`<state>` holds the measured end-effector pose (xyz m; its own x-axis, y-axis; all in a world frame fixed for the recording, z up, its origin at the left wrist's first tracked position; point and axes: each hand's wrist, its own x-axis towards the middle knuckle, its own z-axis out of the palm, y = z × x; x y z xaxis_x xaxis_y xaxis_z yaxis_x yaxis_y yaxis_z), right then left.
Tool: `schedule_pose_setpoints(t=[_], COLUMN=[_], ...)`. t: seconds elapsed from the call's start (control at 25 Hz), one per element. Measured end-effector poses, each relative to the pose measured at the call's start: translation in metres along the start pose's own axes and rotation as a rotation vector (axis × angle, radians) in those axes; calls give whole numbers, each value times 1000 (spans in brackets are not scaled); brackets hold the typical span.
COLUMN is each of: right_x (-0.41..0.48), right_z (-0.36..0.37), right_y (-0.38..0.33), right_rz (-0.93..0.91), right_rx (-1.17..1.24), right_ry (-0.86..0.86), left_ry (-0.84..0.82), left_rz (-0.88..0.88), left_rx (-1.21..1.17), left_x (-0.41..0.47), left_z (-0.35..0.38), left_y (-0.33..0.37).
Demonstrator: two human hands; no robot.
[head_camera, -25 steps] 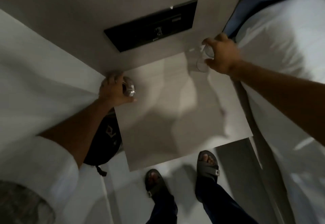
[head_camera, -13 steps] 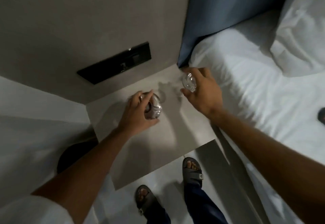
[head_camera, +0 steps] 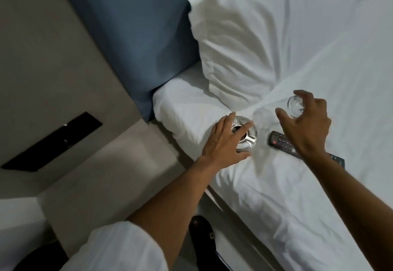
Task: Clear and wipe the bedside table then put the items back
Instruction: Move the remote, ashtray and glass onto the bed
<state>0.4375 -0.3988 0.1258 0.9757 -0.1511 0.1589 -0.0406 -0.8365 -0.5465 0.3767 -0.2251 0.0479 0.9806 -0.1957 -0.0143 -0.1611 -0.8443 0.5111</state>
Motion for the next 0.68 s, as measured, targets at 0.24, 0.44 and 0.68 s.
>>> schedule_pose_setpoints(t=[0.24, 0.44, 0.68], right_x=[50, 39, -21], right_z=[7, 4, 13], right_y=[57, 36, -33], right_rz=[-91, -163, -426], right_rx=[-158, -340, -208], right_ry=[-171, -110, -20], left_ry=[-132, -47, 108], left_rz=[34, -50, -291], left_rx=[162, 157, 92], left_x=[37, 11, -56], left_z=[37, 22, -21], left_y=[15, 22, 17])
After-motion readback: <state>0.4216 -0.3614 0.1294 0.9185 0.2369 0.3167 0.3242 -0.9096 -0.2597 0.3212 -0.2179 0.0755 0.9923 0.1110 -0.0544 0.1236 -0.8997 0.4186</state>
